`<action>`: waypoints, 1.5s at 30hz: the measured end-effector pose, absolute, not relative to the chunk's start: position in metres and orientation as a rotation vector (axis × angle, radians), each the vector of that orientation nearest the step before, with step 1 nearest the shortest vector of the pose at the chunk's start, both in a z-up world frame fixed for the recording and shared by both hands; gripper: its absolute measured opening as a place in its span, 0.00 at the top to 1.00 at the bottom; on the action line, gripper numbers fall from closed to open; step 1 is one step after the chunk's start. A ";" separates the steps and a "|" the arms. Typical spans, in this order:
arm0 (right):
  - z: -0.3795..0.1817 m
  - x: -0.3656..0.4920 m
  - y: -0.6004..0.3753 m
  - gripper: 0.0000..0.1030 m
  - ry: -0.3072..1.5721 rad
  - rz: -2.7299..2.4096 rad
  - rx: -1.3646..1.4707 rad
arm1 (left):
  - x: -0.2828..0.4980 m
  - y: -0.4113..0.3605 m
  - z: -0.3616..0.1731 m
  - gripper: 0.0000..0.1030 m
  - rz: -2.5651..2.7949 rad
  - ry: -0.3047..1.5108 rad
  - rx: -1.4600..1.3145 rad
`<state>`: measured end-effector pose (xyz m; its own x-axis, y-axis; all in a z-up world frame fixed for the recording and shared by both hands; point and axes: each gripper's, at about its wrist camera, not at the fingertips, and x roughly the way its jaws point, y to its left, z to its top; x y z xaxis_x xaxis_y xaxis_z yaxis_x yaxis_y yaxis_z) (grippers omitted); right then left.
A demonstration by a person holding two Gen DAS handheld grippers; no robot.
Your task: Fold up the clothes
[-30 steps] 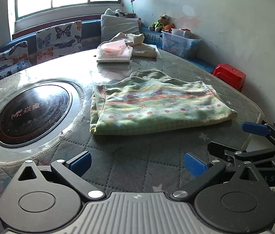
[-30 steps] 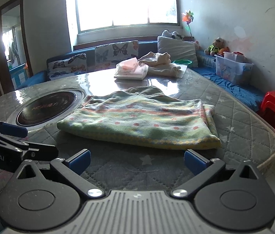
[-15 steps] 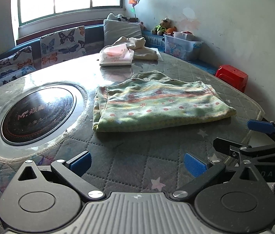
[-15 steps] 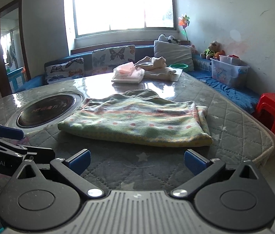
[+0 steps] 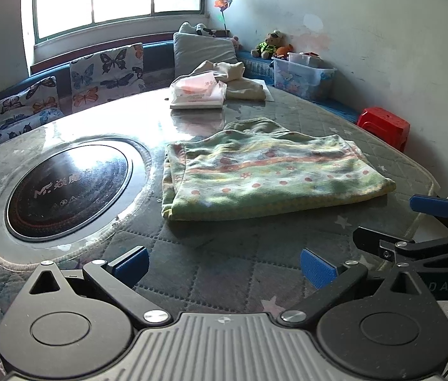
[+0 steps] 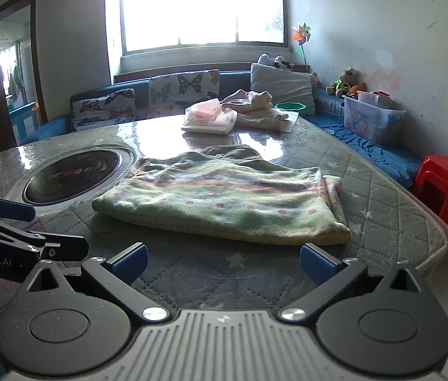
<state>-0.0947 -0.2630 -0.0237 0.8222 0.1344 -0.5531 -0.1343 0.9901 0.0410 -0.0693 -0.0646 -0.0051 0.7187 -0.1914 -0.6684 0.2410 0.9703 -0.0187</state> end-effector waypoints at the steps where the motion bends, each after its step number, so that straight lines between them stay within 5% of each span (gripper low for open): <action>1: -0.026 -0.094 -0.263 0.00 0.591 0.143 0.002 | -0.067 -0.064 -0.006 0.00 -0.237 0.734 0.068; 45: -0.027 -0.018 -0.240 0.00 0.643 0.187 -0.034 | -0.002 -0.039 -0.008 0.00 -0.149 0.783 0.079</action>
